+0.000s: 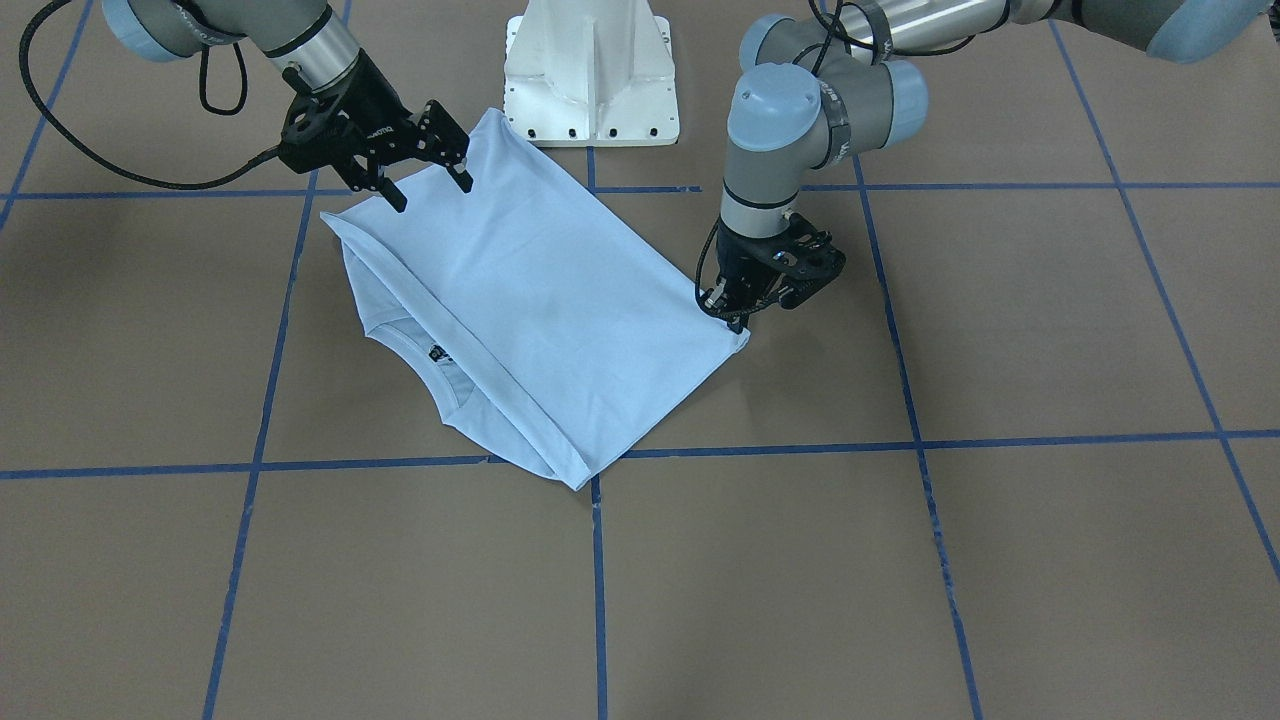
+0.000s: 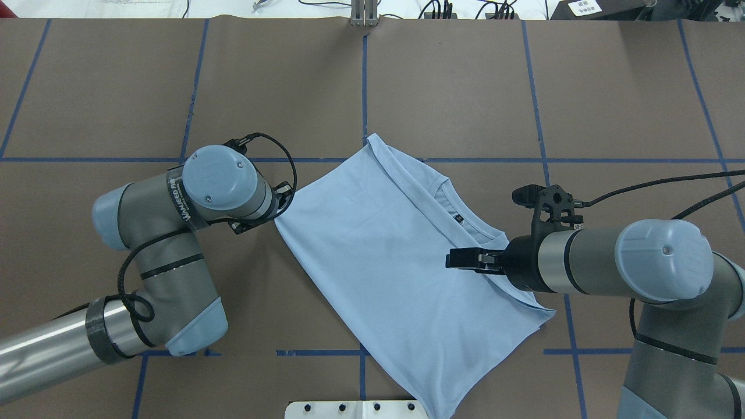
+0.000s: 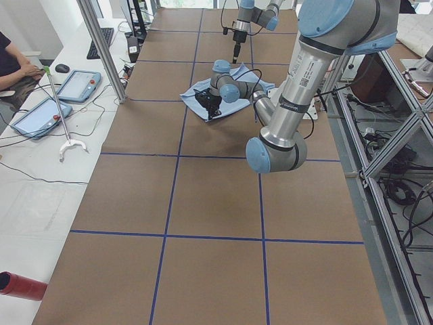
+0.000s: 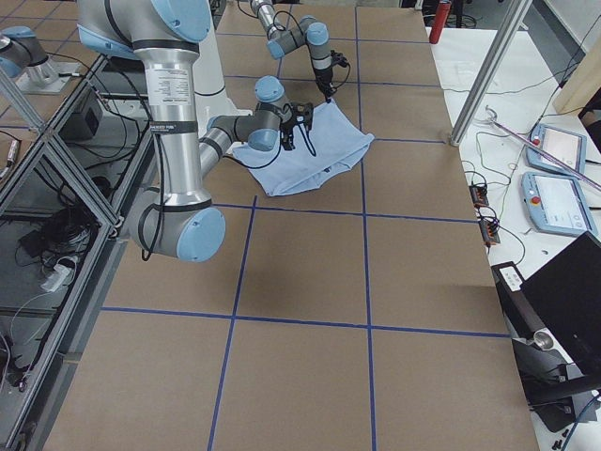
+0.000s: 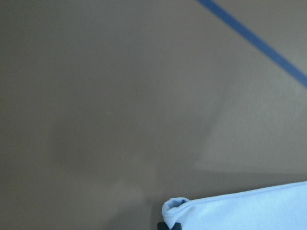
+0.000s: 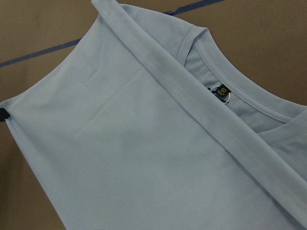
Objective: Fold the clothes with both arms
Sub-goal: 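Rotate the shirt upright with both grippers, left gripper pulling toward the far edge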
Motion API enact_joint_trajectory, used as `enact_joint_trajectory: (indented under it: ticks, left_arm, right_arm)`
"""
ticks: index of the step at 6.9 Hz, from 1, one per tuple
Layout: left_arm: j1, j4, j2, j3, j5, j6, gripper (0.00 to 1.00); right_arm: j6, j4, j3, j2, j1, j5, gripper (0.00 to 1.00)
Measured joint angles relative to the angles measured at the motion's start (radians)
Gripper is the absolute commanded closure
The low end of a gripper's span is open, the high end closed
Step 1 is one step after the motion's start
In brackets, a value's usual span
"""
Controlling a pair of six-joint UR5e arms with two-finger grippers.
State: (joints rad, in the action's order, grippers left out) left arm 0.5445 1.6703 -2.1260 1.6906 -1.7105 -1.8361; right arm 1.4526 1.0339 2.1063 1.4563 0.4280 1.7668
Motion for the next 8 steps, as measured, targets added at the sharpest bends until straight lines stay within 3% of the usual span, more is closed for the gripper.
enact_joint_trajectory:
  ticks: [2,4,8]
  left_arm:
    - [0.084,0.054,-0.062,-0.111,0.021,0.1,1.0]
    - [0.157,0.208,-0.125,-0.262,0.025,0.249,1.0]
    - [0.188,0.602,-0.326,-0.692,0.111,0.422,1.0]
  right_arm:
    - [0.0,-0.001,-0.009,0.0,-0.001,-0.014,0.0]
    - [0.0,-0.003,-0.018,-0.001,-0.001,-0.032,0.0]
    - [0.001,-0.003,-0.038,-0.002,-0.004,-0.057,0.0]
